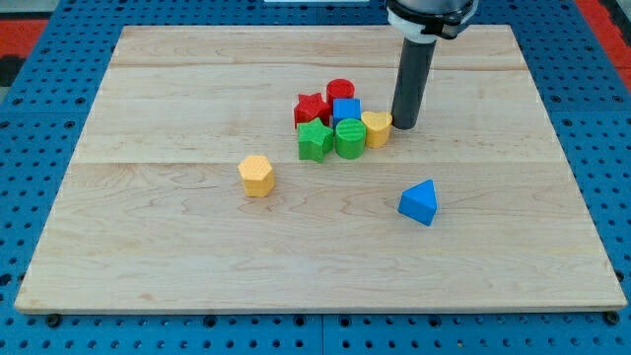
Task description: Move your hand to the left of the blue triangle
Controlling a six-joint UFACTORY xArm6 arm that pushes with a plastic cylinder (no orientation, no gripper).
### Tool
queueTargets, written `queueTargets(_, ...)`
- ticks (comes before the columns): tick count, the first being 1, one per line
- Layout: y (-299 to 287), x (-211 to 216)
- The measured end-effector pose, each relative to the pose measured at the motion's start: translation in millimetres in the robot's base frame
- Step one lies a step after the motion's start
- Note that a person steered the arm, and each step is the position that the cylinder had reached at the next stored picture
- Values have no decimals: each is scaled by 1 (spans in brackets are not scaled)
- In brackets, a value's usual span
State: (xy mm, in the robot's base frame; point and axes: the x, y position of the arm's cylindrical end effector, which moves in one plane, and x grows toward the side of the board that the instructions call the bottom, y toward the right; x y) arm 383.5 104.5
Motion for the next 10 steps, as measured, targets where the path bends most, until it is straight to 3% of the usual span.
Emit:
queueTargets(3, 11, 0)
queueTargets(4, 64, 6)
queueTargets(5, 126, 43)
queueTargets(7, 150, 202)
queueTargets(8, 91, 230)
queueTargets(9, 19, 221)
queueTargets(10, -40, 185)
